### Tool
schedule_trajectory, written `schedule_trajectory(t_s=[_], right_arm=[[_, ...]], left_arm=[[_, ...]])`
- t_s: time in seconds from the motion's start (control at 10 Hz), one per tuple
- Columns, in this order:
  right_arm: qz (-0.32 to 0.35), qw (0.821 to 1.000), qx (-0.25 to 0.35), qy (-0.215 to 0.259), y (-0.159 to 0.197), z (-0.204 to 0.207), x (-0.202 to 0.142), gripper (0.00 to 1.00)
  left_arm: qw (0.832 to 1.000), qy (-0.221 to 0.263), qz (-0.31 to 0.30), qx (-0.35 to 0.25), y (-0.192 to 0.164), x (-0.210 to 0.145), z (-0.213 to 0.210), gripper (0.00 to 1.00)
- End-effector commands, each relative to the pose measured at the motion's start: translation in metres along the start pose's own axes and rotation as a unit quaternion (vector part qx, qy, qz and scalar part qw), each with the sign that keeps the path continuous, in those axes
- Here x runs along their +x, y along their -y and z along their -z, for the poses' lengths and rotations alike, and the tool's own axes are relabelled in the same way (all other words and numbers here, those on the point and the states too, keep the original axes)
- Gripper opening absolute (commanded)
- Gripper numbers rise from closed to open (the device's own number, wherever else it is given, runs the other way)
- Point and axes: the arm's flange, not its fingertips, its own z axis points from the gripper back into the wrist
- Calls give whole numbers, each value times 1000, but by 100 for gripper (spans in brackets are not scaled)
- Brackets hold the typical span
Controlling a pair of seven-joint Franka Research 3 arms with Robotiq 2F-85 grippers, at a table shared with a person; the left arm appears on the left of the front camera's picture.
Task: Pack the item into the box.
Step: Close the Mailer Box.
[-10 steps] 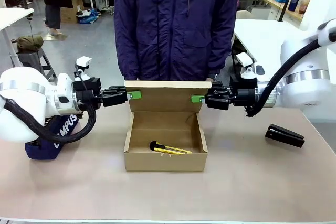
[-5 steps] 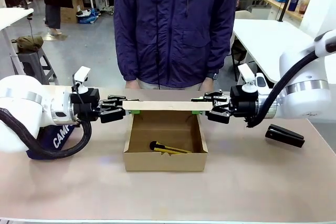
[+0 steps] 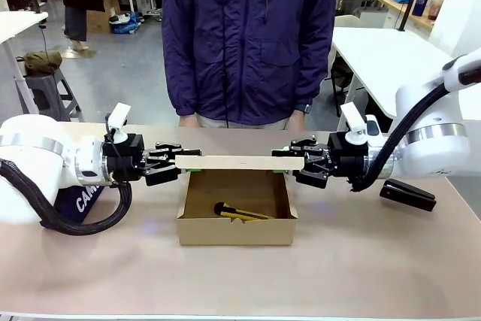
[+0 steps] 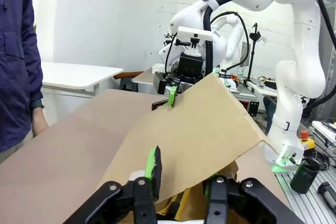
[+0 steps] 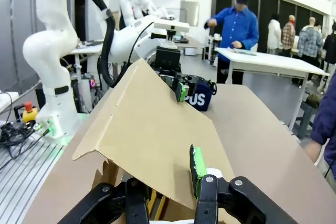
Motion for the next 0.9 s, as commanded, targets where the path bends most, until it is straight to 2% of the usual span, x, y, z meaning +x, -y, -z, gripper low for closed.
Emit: schedule_trajectory(t_s=[0.0, 0.1, 0.2, 0.4, 0.8], right_arm=[[-14, 1000, 2, 3, -6, -2, -1, 48], [-13, 1000, 11, -4, -8, -5, -1, 95], [-8, 1000, 3, -5, -9, -9, 0, 100], [-5, 1000, -1, -14, -13, -22, 4, 100], [6, 999, -45, -25, -28, -69, 11, 100]], left_arm=[[1000, 2, 11, 2, 3, -3, -2, 99], [1000, 0, 11, -1, 3, -2, -3, 99], [1000, 4, 17, -5, 5, 0, -7, 100], [999, -4, 33, -5, 13, 4, -19, 100], [998, -34, 58, -10, 32, 9, -57, 100]])
